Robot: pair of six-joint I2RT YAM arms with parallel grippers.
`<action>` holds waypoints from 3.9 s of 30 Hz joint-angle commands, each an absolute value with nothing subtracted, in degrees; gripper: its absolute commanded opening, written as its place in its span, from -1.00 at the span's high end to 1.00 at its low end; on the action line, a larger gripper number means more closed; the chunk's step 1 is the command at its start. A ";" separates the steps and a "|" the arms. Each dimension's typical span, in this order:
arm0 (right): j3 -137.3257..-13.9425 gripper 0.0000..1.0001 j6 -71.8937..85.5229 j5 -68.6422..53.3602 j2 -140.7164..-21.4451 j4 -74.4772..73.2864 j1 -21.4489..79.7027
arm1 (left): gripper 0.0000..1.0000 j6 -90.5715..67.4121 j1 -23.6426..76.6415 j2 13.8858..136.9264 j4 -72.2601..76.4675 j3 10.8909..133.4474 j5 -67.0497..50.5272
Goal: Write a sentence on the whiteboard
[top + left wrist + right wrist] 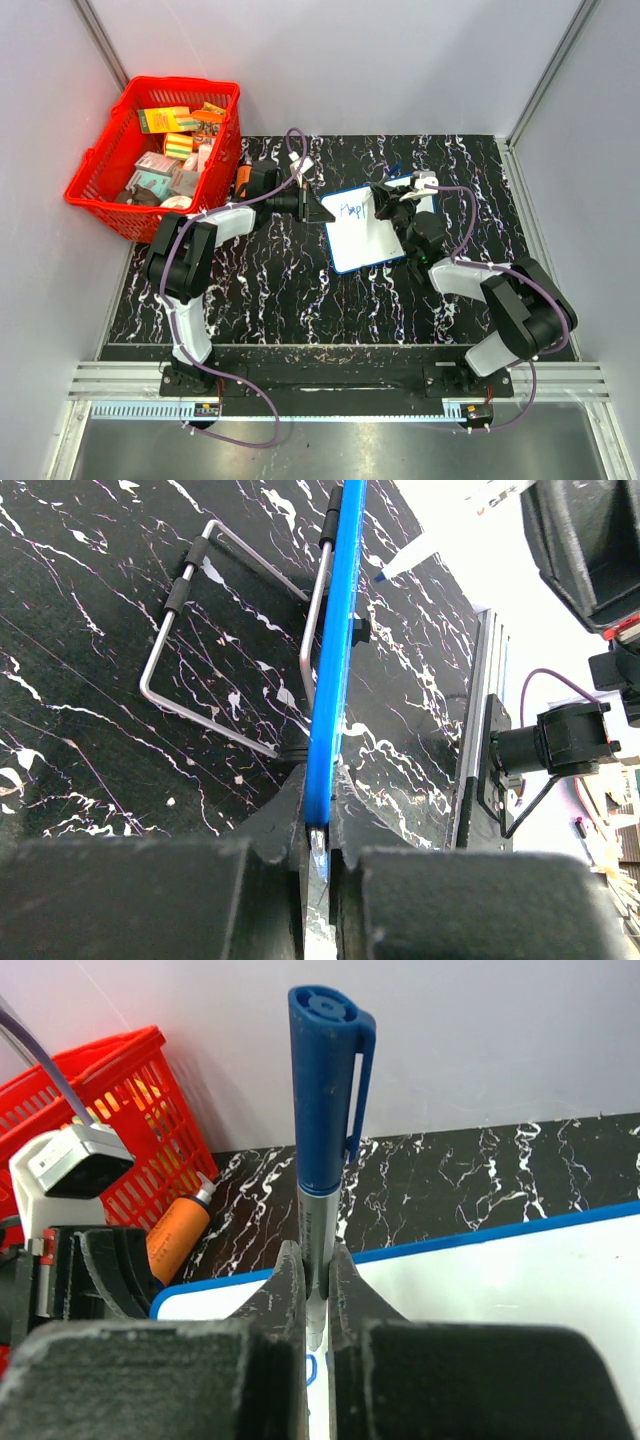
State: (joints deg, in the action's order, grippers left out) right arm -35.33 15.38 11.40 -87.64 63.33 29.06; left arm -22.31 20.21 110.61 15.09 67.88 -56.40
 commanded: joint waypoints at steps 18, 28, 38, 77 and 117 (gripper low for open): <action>-37.79 1.00 15.64 16.17 -90.62 63.11 28.39 | 1.00 -16.08 20.83 110.30 12.04 66.45 -50.71; -37.53 1.00 15.91 16.44 -89.74 61.09 27.60 | 1.00 -16.00 20.83 110.39 12.04 66.45 -50.80; -34.10 1.00 18.28 14.94 -90.17 62.13 27.51 | 1.00 -16.00 20.83 110.57 12.13 66.53 -50.71; -30.24 1.00 18.46 11.51 -79.72 61.26 24.35 | 1.00 -13.71 20.92 108.63 9.14 65.92 -48.96; -38.58 1.00 21.88 2.02 -86.92 58.18 21.88 | 1.00 -12.75 21.45 109.16 7.91 67.06 -48.43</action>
State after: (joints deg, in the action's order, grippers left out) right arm -36.40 20.99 3.29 -85.67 57.08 22.00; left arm -19.66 20.78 109.10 12.95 67.59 -55.66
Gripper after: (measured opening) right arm 0.059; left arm 0.080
